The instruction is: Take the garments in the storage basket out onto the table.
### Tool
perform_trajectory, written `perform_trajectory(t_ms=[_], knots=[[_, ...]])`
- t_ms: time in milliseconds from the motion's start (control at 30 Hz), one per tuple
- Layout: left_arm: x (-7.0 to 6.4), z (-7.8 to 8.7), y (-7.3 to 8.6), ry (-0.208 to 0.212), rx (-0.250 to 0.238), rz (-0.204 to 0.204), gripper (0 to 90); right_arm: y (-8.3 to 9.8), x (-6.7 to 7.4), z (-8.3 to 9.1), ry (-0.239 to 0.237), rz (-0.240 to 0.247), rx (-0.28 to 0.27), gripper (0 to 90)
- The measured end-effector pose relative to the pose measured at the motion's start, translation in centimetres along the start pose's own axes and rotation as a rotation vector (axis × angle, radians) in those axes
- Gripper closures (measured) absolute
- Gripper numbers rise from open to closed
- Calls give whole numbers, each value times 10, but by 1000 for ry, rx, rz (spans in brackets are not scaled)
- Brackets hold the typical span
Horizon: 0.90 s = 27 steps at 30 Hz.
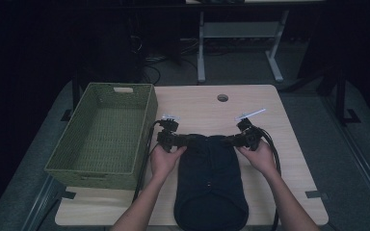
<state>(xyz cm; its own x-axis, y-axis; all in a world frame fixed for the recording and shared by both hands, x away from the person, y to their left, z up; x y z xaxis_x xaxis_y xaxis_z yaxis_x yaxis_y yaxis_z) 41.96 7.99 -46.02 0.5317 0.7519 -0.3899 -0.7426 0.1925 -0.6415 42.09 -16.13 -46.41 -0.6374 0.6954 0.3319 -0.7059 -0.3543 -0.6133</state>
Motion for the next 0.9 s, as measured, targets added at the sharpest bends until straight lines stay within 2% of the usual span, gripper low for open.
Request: perform_trajectory(t_ms=[67, 100, 267, 400, 700, 900], knots=[[4, -2, 0, -9, 3, 12, 559, -1, -3, 1, -2, -10, -5, 668], [8, -3, 2, -21, 12, 20, 556, -1, -6, 0, 6, -10, 15, 652], [11, -7, 2, -25, 6, 45, 548, -2, -12, 0, 12, -24, 17, 641], [15, -11, 3, -47, 18, 43, 537, -5, -16, 0, 19, -40, 17, 625], [20, -15, 6, -45, 43, 63, 543, 0, -29, -3, 21, -81, 37, 603], [22, -18, 8, -40, 62, 70, 550, 2, -31, -8, 11, -96, 60, 598]])
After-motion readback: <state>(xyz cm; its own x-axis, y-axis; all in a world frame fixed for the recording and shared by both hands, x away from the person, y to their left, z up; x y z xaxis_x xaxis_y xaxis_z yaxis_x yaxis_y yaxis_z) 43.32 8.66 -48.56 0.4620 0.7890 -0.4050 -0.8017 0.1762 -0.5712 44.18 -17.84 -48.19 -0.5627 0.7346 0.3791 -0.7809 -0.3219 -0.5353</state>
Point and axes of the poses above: each handheld gripper's, and its own axes: z roughly backward along the jaws, y roughly out of its underside, x roughly to its left, the point moved 4 cm from there along -z, roughly forward along the jaws
